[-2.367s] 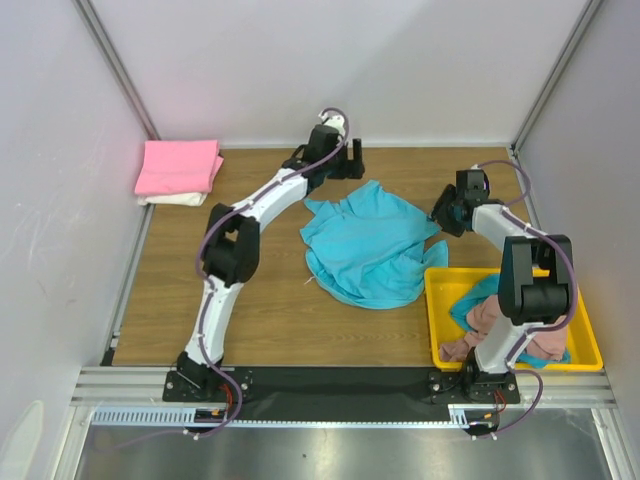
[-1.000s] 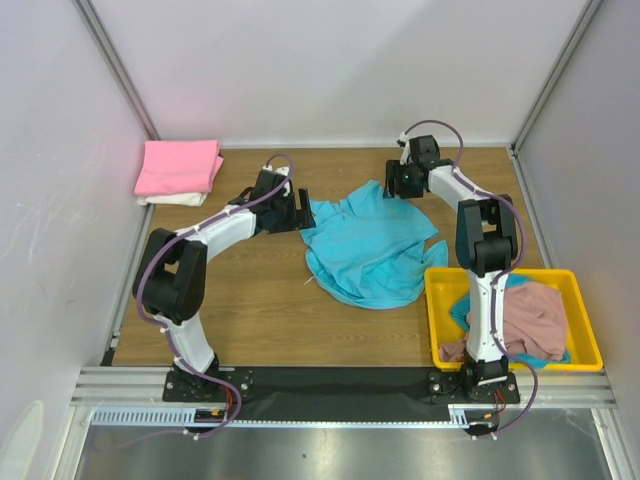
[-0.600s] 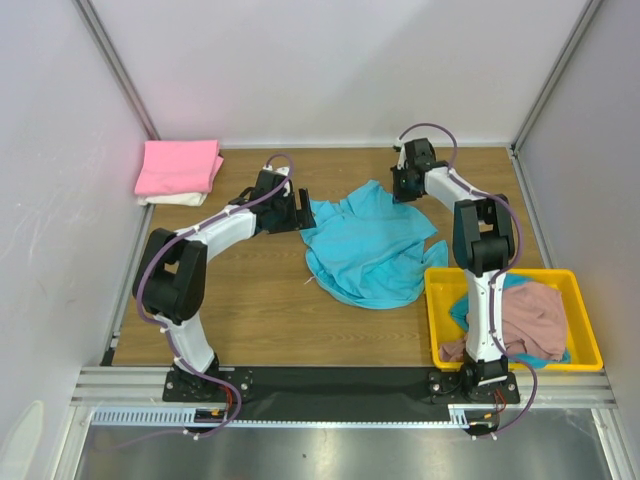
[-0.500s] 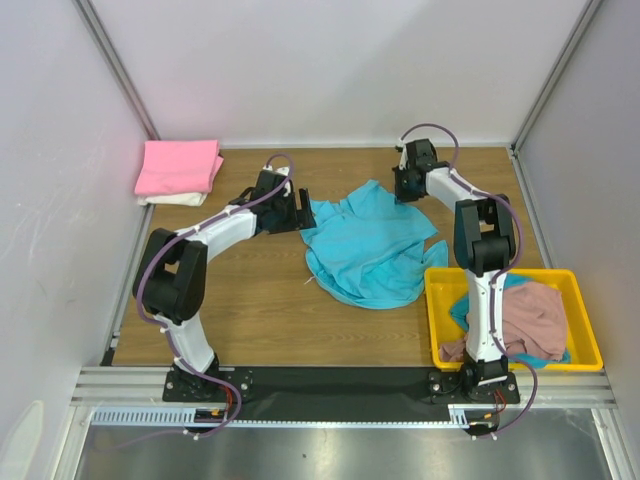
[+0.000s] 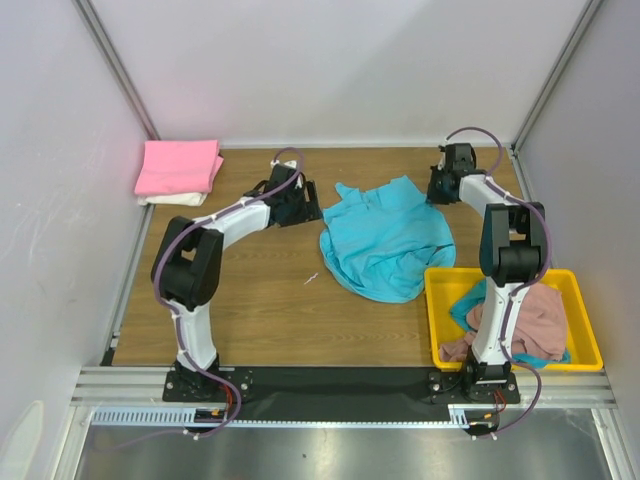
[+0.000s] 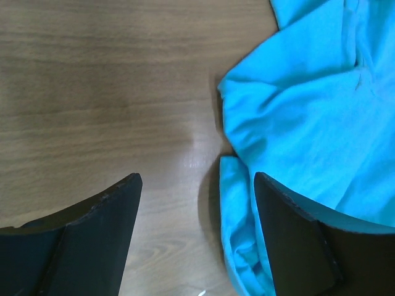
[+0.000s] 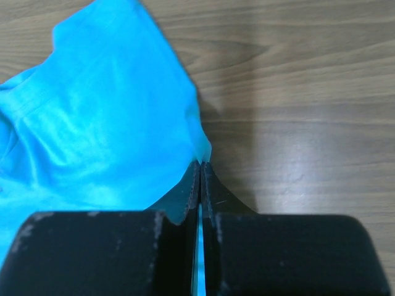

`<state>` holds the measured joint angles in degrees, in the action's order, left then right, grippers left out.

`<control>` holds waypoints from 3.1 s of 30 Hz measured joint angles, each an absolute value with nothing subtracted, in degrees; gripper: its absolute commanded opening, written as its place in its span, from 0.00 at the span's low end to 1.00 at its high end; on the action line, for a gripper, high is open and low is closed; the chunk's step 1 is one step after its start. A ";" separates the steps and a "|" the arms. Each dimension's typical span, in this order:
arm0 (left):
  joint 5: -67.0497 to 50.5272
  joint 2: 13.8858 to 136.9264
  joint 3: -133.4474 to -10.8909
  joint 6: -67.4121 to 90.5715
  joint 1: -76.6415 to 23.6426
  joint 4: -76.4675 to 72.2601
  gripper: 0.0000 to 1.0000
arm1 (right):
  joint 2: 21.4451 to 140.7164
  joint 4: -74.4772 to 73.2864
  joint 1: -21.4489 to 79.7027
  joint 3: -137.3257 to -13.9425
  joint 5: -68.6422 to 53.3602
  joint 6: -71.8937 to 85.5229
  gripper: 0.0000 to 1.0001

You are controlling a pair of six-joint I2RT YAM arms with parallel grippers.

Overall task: Fold and stack the t-shirts
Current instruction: Flatten the tshirt out

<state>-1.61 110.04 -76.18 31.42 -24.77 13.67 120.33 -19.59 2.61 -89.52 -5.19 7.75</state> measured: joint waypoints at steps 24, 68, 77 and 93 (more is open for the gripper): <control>-0.40 138.80 -112.66 28.88 -26.74 8.45 0.77 | 118.96 -14.94 3.57 -83.37 -11.05 10.87 0.00; 7.35 148.03 -123.87 58.28 -28.34 16.91 0.00 | 118.93 -14.20 3.53 -83.26 -13.65 11.99 0.00; 12.01 139.65 -111.42 52.18 -25.80 14.44 0.00 | 118.69 -13.17 2.39 -83.26 -13.54 13.04 0.00; 28.03 112.71 -85.43 48.51 -22.28 20.14 0.00 | 110.54 -8.45 1.37 -78.65 -11.05 15.00 0.00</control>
